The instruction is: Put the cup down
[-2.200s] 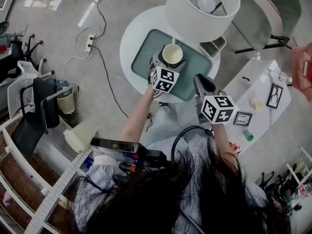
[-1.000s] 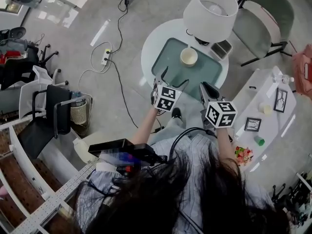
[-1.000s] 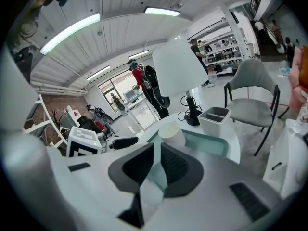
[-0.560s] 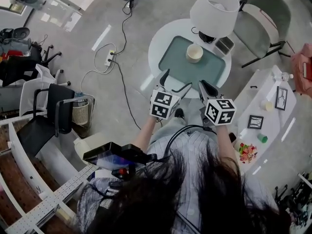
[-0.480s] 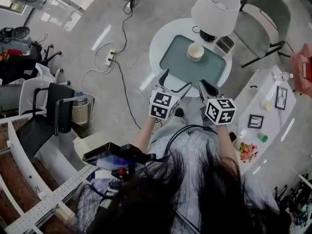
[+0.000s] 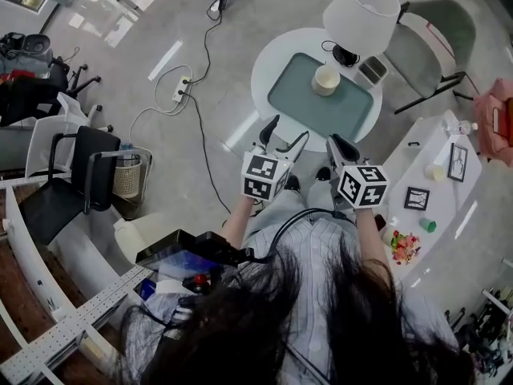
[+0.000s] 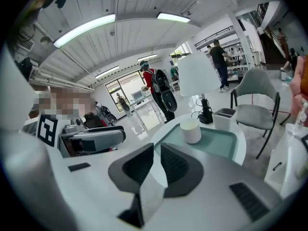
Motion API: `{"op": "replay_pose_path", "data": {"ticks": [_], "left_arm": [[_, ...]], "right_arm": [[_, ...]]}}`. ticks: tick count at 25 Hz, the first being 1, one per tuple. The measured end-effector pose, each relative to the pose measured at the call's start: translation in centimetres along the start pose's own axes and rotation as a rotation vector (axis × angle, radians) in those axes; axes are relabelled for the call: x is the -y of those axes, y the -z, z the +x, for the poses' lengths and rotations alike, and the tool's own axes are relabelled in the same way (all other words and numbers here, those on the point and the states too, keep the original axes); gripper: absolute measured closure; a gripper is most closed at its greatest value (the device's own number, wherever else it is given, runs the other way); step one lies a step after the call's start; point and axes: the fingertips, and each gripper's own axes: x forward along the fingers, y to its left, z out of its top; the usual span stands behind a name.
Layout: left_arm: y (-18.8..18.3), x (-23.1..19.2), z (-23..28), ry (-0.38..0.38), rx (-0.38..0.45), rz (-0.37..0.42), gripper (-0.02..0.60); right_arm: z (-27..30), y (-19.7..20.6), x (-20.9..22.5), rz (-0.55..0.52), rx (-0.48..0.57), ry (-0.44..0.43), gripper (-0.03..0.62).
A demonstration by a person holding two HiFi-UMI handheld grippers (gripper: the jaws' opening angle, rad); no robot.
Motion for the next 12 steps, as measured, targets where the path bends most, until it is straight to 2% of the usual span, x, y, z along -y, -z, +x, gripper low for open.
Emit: {"op": "replay_pose_path", "data": {"ticks": [5, 8, 12], "left_arm": [[0.8, 0.4, -1.0, -0.014, -0.008, -0.045, 0.333], [1.6, 1.4, -1.2, -0.005, -0.017, -0.07, 0.361], [2.3, 3.3, -0.9, 0.003, -0.024, -0.059, 0.4]], "right_arm": [[-1.2, 0.9, -0.5, 0.012, -0.009, -0.003, 0.533], [-2.2, 1.8, -0.6, 0.018, -0.023, -0.006, 0.533], [-3.5, 3.1, -0.5, 0.018, -0.034, -0.011, 0.533]]}}
